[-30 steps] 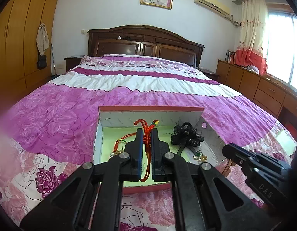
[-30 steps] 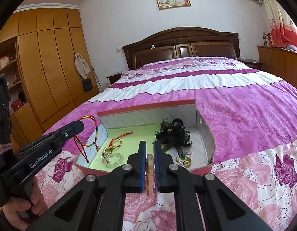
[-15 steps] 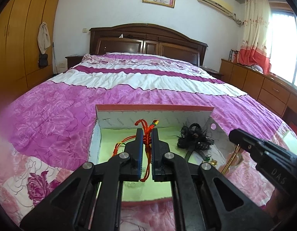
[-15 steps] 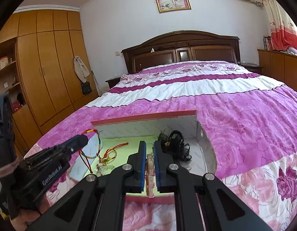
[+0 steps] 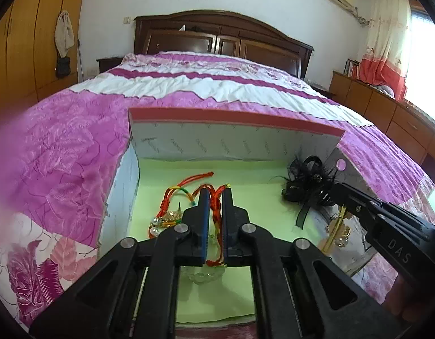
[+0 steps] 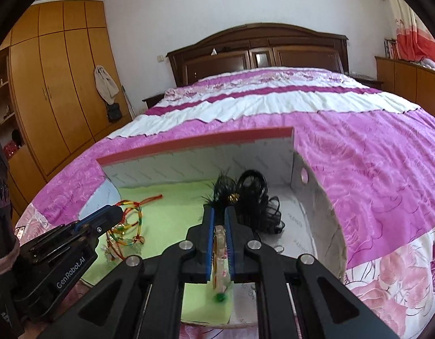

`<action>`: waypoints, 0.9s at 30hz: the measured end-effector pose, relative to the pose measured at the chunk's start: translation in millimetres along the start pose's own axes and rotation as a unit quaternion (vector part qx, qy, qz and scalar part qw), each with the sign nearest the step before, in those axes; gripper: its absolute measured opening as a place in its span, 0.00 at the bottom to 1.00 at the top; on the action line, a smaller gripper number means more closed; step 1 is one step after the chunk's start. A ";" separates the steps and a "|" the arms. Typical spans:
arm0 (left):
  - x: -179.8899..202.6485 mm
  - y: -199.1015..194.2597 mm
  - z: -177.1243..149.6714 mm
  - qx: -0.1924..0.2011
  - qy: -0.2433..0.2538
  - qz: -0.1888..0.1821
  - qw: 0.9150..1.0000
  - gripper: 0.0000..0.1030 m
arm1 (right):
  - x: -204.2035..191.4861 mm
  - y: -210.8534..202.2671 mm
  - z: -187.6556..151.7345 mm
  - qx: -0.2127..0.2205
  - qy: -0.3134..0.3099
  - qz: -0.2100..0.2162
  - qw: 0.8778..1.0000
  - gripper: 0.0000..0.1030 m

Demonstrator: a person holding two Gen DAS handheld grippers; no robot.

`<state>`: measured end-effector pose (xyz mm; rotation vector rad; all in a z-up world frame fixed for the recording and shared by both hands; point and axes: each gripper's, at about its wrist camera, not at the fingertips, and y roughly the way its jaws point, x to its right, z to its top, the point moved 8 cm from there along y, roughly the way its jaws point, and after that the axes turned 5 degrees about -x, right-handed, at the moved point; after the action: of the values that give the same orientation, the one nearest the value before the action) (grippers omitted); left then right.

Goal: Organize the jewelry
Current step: 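Open the left tool over the bracelets while the right tool releases the pendant beside the bow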

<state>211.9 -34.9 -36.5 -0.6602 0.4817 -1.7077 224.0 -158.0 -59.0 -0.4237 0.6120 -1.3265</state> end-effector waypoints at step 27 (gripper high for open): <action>0.5 -85.6 -3.1 0.025 -0.010 -0.006 1.000 0.41 | -20.8 -98.3 -10.3 0.039 0.012 0.035 0.999 0.43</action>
<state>146.6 -15.6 15.5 -0.6445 0.4192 -1.7177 139.8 -157.2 -3.2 -0.3197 0.5881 -1.2864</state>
